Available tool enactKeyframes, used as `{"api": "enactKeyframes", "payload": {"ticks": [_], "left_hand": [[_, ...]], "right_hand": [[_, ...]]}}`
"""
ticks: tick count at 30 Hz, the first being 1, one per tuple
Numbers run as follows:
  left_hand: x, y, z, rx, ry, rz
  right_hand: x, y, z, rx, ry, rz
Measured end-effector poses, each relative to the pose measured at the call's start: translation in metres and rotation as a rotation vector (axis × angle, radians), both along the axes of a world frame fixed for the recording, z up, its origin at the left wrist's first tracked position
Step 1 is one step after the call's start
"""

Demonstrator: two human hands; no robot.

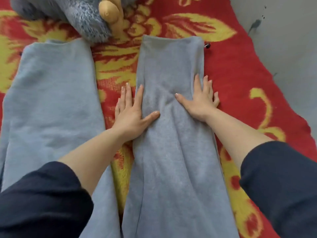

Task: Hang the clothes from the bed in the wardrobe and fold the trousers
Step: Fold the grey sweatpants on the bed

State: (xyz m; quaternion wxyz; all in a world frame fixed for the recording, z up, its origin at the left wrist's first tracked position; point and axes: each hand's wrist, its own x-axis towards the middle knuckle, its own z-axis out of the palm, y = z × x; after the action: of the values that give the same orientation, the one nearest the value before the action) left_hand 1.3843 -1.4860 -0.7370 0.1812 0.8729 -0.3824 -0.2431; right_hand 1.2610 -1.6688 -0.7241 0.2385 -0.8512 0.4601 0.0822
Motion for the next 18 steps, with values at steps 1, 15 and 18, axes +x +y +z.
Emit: {"api": "enactKeyframes", "payload": {"ticks": [1, 15, 18], "left_hand": [[0.001, -0.001, -0.004, -0.030, -0.014, 0.013], [-0.044, 0.081, 0.030, -0.081, 0.441, 0.026], [-0.101, 0.121, 0.032, -0.273, 0.520, 0.137]], "right_hand": [[0.000, -0.002, -0.003, -0.018, -0.012, 0.001], [-0.068, 0.018, 0.019, 0.396, -0.362, -0.134], [-0.105, 0.056, 0.018, 0.360, -0.374, -0.177]]}}
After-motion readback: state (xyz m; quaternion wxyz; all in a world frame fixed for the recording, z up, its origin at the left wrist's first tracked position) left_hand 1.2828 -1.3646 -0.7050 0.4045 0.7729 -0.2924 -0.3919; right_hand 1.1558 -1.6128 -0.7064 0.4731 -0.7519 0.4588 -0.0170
